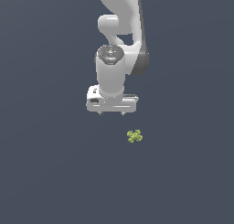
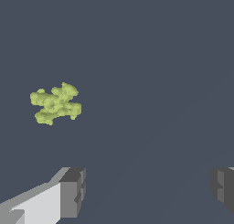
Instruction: Pick up the object and move it to a goal position.
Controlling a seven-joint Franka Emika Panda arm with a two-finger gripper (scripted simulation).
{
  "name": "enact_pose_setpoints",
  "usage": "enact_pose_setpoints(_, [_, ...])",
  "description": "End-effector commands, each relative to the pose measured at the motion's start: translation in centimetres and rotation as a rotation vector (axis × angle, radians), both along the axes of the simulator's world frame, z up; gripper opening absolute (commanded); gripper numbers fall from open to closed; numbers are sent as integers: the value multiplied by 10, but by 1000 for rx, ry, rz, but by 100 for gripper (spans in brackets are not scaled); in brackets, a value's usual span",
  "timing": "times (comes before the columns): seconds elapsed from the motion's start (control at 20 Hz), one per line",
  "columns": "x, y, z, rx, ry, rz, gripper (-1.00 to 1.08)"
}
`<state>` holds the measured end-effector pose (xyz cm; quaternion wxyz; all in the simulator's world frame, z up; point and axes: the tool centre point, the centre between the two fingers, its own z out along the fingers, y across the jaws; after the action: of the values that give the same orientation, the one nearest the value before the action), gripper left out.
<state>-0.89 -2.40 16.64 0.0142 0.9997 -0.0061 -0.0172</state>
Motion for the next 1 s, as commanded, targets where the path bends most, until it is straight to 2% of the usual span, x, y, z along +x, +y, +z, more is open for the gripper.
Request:
enact_pose_setpoints(0.0, [0, 0, 0, 0, 0, 0, 100])
enact_pose_setpoints(0.5, [-3, -17, -4, -26, 25, 7, 100])
enact_pose_setpoints(0.95, [-1, -13, -6, -24, 22, -22, 100])
